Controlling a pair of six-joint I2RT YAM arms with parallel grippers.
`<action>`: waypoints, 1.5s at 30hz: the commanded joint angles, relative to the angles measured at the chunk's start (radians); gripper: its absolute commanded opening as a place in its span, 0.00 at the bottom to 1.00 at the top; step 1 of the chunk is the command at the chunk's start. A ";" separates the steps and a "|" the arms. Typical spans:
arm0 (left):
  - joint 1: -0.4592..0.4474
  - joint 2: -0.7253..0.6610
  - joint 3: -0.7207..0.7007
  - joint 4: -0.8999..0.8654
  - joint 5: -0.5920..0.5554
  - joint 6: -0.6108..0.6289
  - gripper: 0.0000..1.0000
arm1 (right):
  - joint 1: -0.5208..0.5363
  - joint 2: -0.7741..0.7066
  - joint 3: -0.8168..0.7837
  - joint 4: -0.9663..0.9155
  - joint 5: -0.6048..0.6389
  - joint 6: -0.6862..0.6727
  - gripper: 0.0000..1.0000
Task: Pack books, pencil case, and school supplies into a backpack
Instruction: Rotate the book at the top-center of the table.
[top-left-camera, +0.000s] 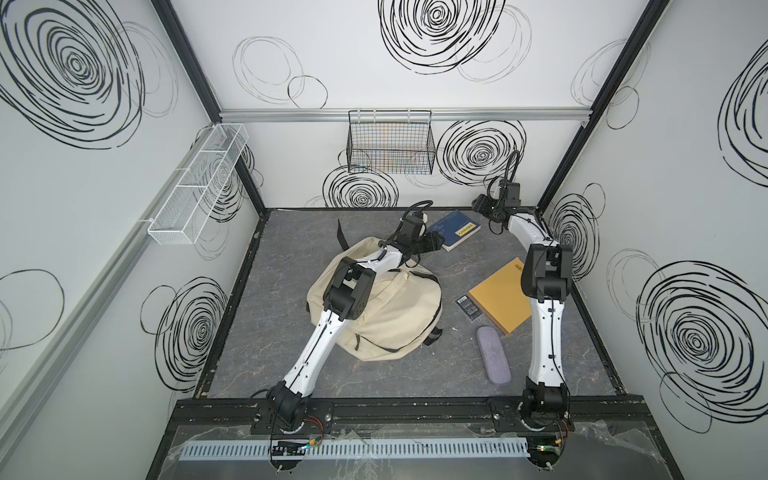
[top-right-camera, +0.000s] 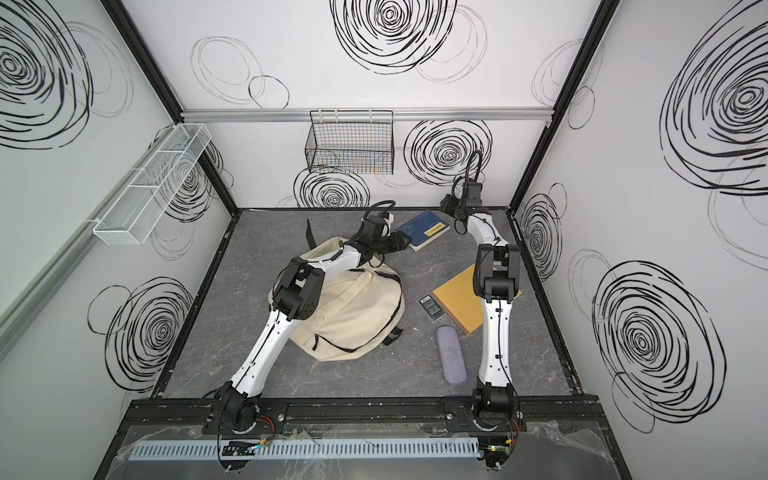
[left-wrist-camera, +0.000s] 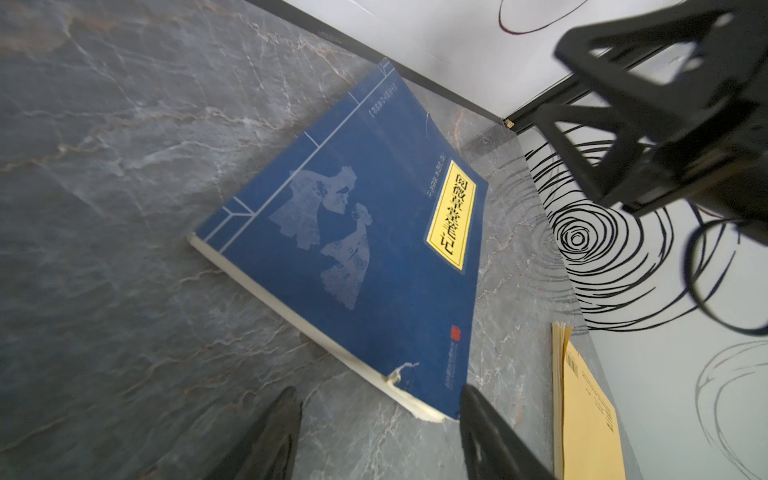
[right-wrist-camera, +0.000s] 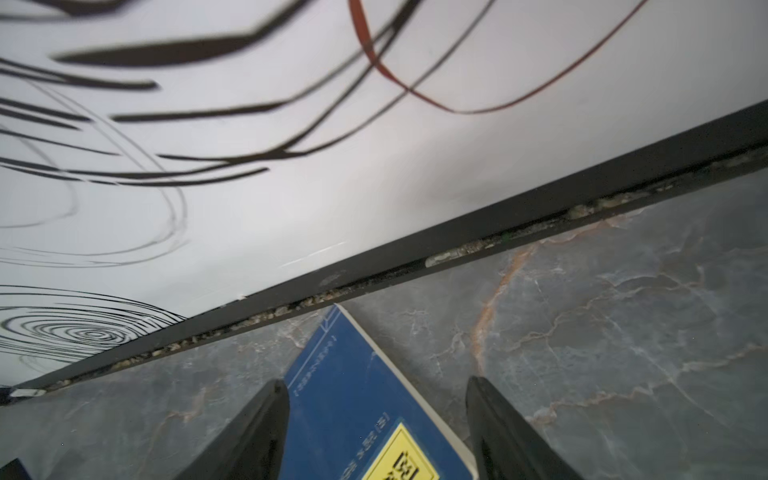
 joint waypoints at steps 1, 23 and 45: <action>0.000 -0.012 0.023 0.006 0.010 0.006 0.65 | -0.011 0.076 0.065 -0.032 -0.068 -0.042 0.72; 0.007 -0.123 -0.114 -0.062 -0.074 0.104 0.65 | -0.003 -0.239 -0.501 0.131 -0.660 0.053 0.50; 0.033 -0.210 -0.183 -0.021 -0.025 0.164 0.66 | -0.053 -0.283 -0.616 0.277 -0.821 0.237 0.21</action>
